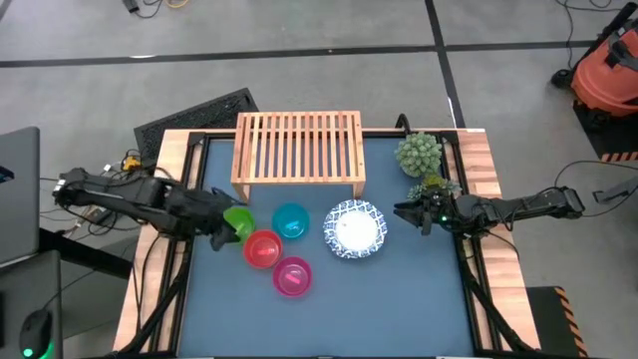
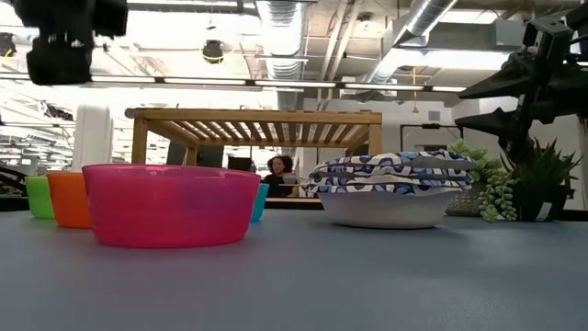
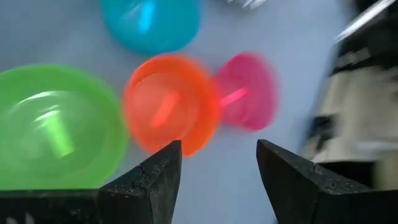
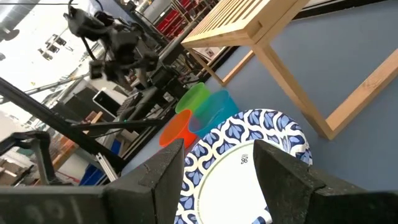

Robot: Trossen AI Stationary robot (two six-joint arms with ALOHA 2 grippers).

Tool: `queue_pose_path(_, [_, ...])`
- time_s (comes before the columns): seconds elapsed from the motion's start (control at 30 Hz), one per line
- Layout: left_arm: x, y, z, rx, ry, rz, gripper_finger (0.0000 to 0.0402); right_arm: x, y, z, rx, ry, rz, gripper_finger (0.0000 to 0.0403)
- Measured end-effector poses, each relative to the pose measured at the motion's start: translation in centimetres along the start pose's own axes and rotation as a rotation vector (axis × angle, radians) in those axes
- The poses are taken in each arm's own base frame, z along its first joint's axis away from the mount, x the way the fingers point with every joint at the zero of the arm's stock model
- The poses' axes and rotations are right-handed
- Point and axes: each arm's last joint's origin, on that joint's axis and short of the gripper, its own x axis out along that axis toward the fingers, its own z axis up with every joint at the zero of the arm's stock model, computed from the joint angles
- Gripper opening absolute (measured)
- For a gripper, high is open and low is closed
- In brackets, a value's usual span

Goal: Place and stack bowls onto a shelf
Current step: Put the green bowl on the shelf

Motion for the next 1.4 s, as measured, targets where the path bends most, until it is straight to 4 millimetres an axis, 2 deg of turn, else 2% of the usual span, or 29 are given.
queue_pose_path(0.3, [4.6, 0.2, -1.0, 0.12, 0.25, 0.284, 0.0197, 0.0, 0.0, 0.0, -0.001, 0.001, 0.0, 0.0218])
queue_pose_path(0.57, [7.0, 0.1, -2.2, 0.325, 0.239, 0.518, 0.0197, 0.0, 0.0, 0.0, -0.001, 0.001, 0.0, 0.0218])
queue_pose_path(0.9, [8.7, -0.2, -3.3, 0.536, 0.274, 0.608, 0.0197, 0.0, 0.0, 0.0, -0.003, 0.001, 0.0, 0.0218])
queue_pose_path(1.27, [10.4, 0.0, -3.6, 0.609, 0.338, 0.654, 0.0197, 0.0, 0.0, 0.0, -0.003, 0.002, 0.001, 0.0218])
queue_pose_path(1.4, [11.1, 0.4, -3.9, 0.604, 0.34, 0.619, 0.0197, 0.0, 0.0, 0.0, -0.003, 0.002, 0.001, 0.0218])
